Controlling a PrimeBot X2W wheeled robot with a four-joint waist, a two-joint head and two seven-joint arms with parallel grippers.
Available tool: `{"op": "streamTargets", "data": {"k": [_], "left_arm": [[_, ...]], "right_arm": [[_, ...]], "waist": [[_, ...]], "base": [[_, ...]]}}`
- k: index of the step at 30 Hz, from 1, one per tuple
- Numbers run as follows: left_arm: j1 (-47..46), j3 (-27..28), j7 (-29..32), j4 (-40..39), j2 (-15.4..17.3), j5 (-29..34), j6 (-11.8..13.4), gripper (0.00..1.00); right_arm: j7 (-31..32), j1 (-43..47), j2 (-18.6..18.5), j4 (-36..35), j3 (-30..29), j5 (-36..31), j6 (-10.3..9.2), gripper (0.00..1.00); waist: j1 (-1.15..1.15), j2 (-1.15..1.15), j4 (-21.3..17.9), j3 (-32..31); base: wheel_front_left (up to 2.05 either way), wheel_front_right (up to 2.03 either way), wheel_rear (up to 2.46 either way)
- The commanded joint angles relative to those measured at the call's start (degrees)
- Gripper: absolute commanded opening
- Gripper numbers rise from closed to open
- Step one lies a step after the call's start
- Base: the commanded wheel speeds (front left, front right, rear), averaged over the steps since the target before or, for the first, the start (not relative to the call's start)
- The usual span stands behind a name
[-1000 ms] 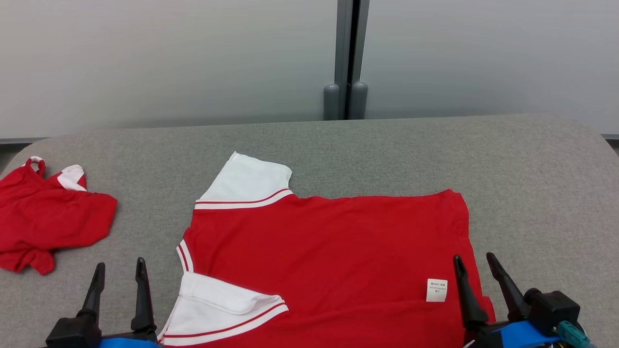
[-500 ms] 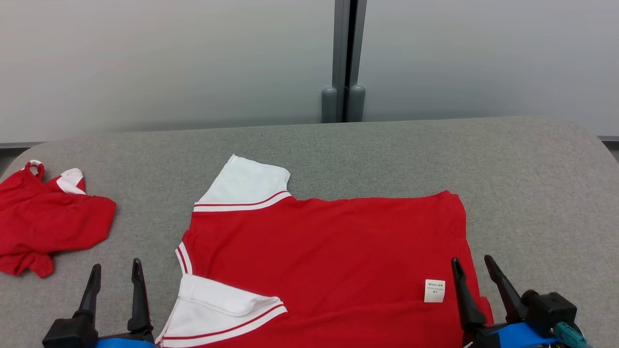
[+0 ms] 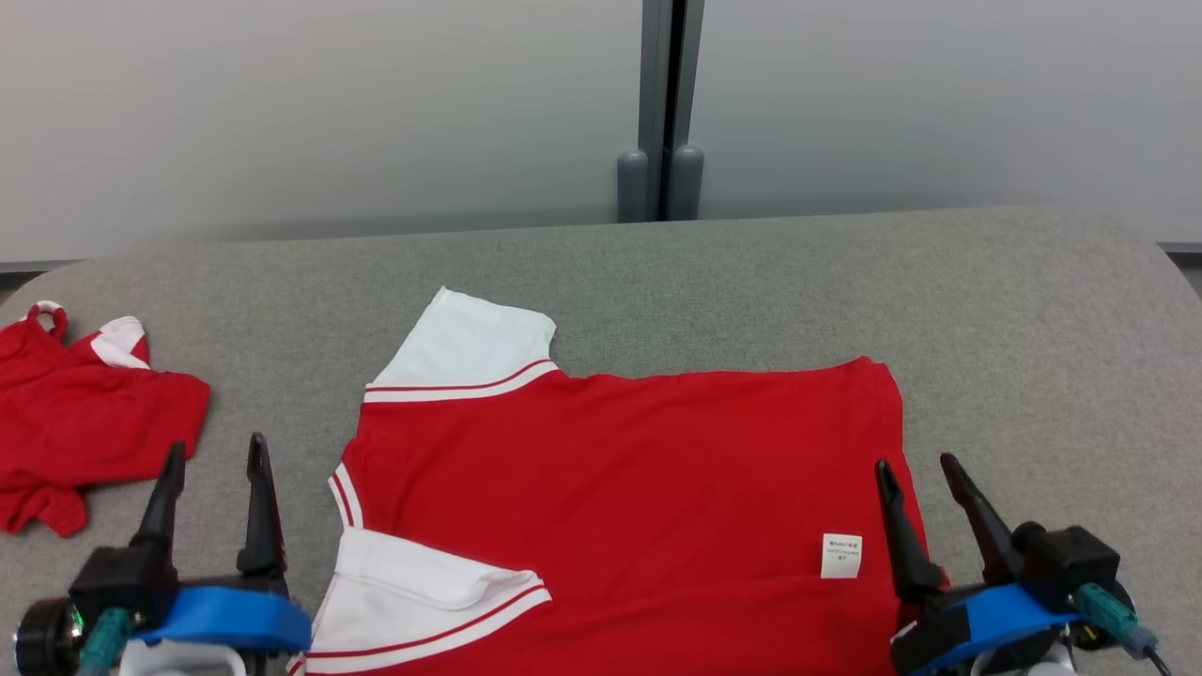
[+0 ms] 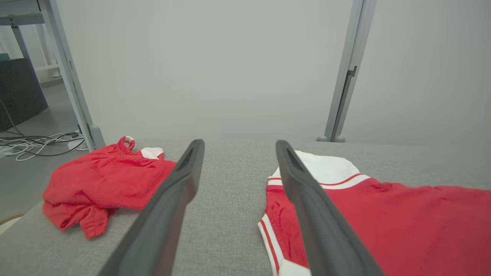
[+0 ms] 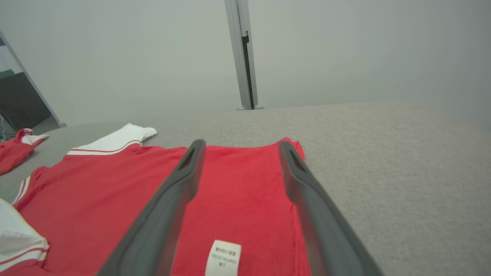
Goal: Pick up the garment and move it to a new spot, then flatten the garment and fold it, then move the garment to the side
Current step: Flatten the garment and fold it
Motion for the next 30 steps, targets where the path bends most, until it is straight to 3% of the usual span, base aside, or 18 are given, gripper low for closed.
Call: {"op": "streamTargets", "data": {"k": [1, 8, 17, 23, 30], "left_arm": [[-3.9, -0.5, -0.1, 0.6, 1.4, -0.3, -0.2, 1.00], [-20.9, -6.6, 2.5, 4.8, 8.6, -3.2, -0.7, 1.00], [-42.4, -21.1, 14.3, 12.0, 20.4, -12.5, -0.5, 1.00], [-51.0, -30.5, 20.9, 18.6, 24.7, -20.4, -0.5, 1.00], [-54.6, -38.0, 26.9, 24.2, 26.8, -28.0, -0.5, 1.00]], "right_arm": [[-0.2, -2.8, -0.9, 0.4, -0.2, -0.9, 0.01, 1.00], [3.7, -15.4, -4.3, 3.4, 1.5, -1.9, 0.01, 1.00], [10.1, -30.8, -7.2, 8.2, 5.6, 0.5, 0.01, 1.00], [9.9, -36.0, -7.4, 10.1, 8.6, 3.3, 0.01, 1.00], [8.6, -38.9, -6.8, 11.9, 10.9, 4.3, 0.01, 1.00]], "waist": [[0.00, 0.00, -0.3, 0.9], [0.00, 0.00, -3.3, 7.2], [0.00, 0.00, -7.9, 18.5], [0.00, 0.00, -10.3, 23.3], [0.00, 0.00, -12.1, 26.2]], "base": [[0.00, 0.00, 0.00], [0.00, 0.00, 0.00], [0.00, 0.00, 0.00], [0.00, 0.00, 0.00], [0.00, 0.00, 0.00]]}}
